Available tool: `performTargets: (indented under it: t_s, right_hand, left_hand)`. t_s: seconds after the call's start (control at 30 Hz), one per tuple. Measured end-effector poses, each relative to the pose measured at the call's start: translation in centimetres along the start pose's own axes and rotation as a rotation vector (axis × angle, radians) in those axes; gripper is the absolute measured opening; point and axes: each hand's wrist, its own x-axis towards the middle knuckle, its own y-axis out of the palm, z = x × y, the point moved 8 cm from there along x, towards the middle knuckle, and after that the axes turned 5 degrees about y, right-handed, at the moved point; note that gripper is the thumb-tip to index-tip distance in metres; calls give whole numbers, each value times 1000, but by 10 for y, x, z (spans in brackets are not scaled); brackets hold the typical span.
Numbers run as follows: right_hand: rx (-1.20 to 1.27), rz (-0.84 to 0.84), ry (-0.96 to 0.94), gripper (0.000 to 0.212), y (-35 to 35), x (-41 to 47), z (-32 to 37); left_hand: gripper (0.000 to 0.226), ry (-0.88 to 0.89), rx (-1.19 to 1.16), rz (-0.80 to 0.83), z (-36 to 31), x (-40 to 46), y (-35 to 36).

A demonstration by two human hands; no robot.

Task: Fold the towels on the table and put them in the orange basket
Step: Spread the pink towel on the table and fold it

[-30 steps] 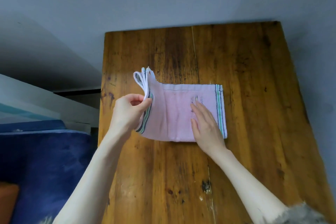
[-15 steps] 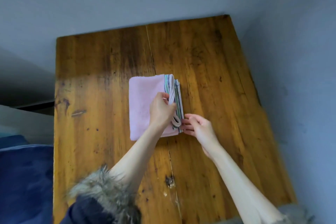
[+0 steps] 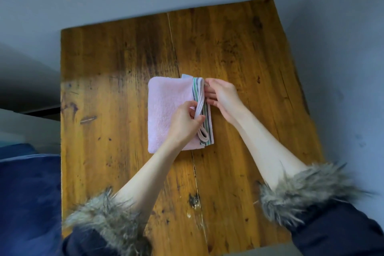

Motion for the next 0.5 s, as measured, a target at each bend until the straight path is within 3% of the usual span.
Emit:
performTargets:
  t_s: [0.1, 0.2, 0.27, 0.33, 0.4, 0.5]
  right_hand:
    - [-18, -15, 14, 27, -2, 8, 1]
    - [-68, -48, 53, 30, -9, 7, -8]
    - [-78, -36, 66, 25, -14, 1, -13]
    - [-116, -25, 74, 15, -17, -9, -21]
    - [-170, -28, 89, 21, -19, -19, -31]
    - [-294, -55, 82, 43, -18, -31, -43]
  left_hand:
    - [40, 22, 79, -8, 0, 1, 6]
    - [52, 68, 208, 96, -5, -2, 23]
    - [45, 129, 255, 136, -14, -8, 27]
    - [33, 167, 159, 67, -18, -16, 14]
    - [34, 247, 98, -81, -16, -29, -11]
    - [41, 407, 347, -340, -4, -43, -50]
